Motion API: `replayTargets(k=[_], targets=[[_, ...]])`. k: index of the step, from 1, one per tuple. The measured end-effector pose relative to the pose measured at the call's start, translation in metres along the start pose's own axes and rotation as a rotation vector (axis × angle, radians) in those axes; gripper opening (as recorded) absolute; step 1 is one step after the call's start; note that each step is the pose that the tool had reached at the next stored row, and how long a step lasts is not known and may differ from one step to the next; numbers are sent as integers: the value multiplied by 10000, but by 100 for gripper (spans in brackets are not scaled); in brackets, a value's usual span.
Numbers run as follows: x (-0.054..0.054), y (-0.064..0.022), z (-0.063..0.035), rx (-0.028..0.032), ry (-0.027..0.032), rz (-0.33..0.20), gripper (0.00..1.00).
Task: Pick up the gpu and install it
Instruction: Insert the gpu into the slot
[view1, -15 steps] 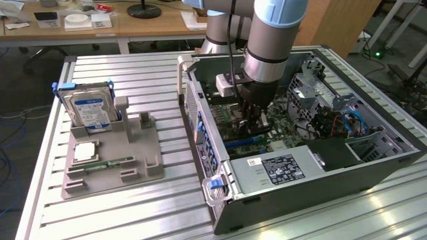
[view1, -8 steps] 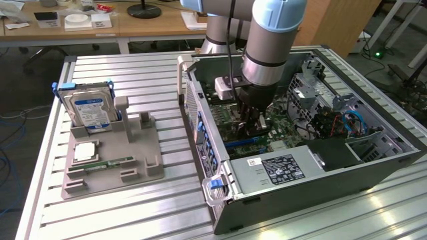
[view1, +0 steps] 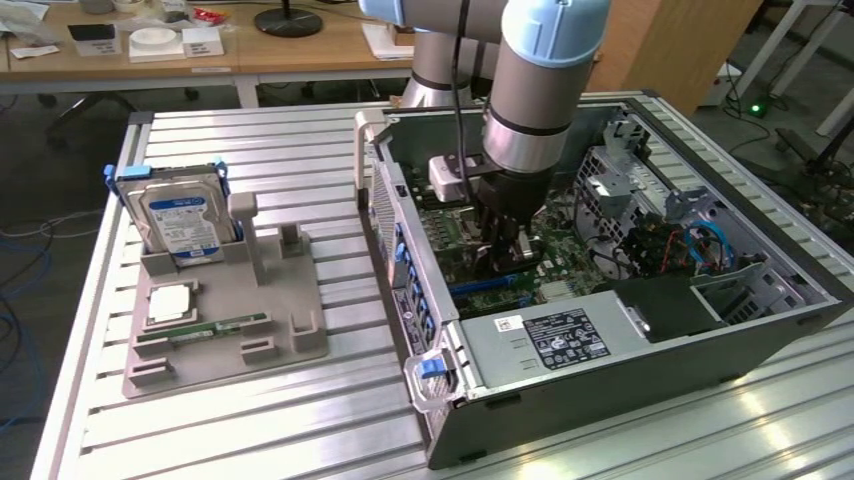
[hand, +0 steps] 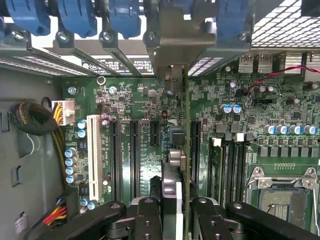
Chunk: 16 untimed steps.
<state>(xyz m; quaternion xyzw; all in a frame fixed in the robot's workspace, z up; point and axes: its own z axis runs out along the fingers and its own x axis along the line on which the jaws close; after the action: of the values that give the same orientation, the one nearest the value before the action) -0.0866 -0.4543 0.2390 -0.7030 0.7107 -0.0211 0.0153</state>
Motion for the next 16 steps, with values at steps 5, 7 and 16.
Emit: replayTargets(k=[5,7,16], targets=[[0,7,24,5,1,-1,29],[0,11,37,5,-1,-1,29],[0,19,67,5,-2,0,29]])
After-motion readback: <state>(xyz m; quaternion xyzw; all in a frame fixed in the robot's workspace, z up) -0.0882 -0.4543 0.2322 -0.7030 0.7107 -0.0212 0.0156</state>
